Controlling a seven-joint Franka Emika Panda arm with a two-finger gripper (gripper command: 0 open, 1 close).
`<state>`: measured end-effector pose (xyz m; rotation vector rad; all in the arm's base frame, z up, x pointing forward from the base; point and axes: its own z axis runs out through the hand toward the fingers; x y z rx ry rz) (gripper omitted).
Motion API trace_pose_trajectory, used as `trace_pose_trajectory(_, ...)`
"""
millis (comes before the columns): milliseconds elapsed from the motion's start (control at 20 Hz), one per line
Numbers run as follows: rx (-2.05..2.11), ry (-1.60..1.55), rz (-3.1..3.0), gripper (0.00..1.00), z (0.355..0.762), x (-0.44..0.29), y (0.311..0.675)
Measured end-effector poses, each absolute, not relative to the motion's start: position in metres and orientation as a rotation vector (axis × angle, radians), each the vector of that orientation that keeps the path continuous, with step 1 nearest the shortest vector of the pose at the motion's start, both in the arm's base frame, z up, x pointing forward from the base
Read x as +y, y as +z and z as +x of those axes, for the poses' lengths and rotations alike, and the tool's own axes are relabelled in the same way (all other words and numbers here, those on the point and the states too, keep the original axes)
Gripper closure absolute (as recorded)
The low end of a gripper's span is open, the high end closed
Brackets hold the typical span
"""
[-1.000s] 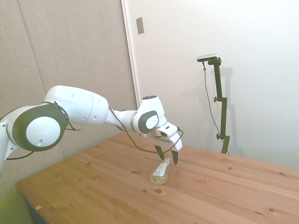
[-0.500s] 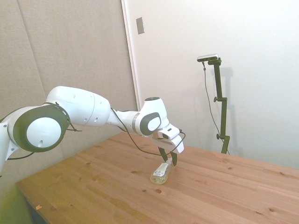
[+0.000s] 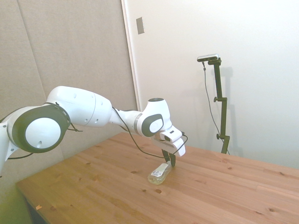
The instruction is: Stand the sanitizer
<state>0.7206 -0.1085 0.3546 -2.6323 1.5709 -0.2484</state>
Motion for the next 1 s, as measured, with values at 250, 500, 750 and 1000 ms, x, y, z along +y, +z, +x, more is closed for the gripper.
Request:
trace_pose_trajectory(250,1.649,-0.268,-2.556,1.00,0.721,-0.106,0.363)
trace_pose_trajectory(500,1.682,-0.473,-2.466,1.00,0.711,-0.095,0.400)
trace_pose_trajectory(750,1.707,-0.651,-2.404,1.00,0.694,-0.084,0.417)
trace_pose_trajectory(1000,1.738,-0.815,-2.339,1.00,0.681,-0.075,0.428)
